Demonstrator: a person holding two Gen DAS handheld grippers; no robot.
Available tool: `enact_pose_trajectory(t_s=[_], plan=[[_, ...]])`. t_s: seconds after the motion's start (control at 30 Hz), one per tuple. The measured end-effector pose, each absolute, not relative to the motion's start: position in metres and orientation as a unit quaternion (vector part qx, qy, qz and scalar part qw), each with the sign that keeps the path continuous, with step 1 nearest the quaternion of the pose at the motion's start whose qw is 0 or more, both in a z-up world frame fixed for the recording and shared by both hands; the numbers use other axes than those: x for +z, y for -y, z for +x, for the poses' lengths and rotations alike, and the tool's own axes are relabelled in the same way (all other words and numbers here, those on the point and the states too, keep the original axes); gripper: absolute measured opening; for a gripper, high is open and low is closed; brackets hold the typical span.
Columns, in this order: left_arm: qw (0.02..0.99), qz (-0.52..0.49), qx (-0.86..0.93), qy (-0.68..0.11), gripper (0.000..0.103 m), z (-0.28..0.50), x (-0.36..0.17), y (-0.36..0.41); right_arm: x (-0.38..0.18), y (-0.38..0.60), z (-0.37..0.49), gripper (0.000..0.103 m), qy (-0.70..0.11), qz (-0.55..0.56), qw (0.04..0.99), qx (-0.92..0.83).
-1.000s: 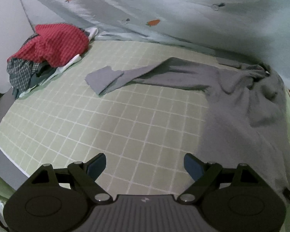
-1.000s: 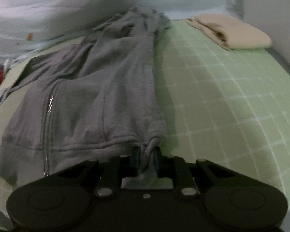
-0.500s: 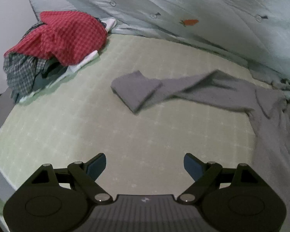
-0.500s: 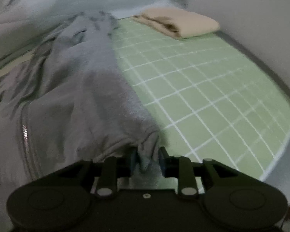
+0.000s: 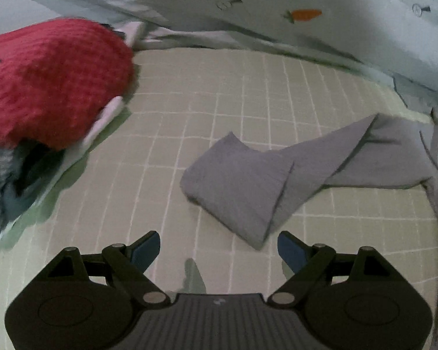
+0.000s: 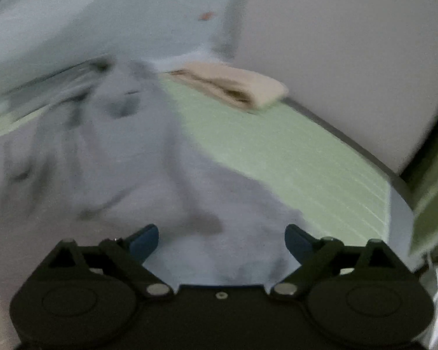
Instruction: Fold clothes
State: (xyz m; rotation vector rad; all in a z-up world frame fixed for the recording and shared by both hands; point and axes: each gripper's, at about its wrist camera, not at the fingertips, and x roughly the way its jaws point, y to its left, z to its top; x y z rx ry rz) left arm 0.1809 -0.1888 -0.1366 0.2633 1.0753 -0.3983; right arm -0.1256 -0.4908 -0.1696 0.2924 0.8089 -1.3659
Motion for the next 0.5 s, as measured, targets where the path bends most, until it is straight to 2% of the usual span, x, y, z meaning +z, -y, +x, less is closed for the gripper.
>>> enact_pose_trajectory(t_s=[0.07, 0.13, 0.23, 0.3, 0.4, 0.47, 0.5], plan=[[0.828, 0.117, -0.201, -0.51, 0.088, 0.195, -0.146, 0.191, -0.173, 0.479, -0.103, 0.098, -0.379, 0.115, 0.725, -0.564], [0.829, 0.109, -0.209, -0.507, 0.088, 0.206, -0.152, 0.192, -0.179, 0.472, -0.082, 0.098, -0.401, 0.103, 0.752, -0.513], [0.835, 0.086, -0.206, -0.504, 0.088, 0.223, -0.16, 0.191, -0.193, 0.47, -0.061, 0.099, -0.428, 0.077, 0.745, -0.507], [0.835, 0.069, -0.202, -0.507, 0.088, 0.232, -0.166, 0.188, -0.203, 0.471, -0.048, 0.103, -0.441, 0.06, 0.737, -0.508], [0.835, 0.046, -0.202, -0.51, 0.088, 0.239, -0.171, 0.185, -0.208, 0.476, -0.039, 0.103, -0.423, 0.042, 0.738, -0.523], [0.835, 0.03, -0.203, -0.511, 0.082, 0.241, -0.174, 0.183, -0.212, 0.477, -0.035, 0.103, -0.414, 0.028, 0.739, -0.531], [0.835, 0.02, -0.2, -0.512, 0.07, 0.241, -0.174, 0.182, -0.216, 0.477, -0.034, 0.103, -0.406, 0.02, 0.742, -0.533]])
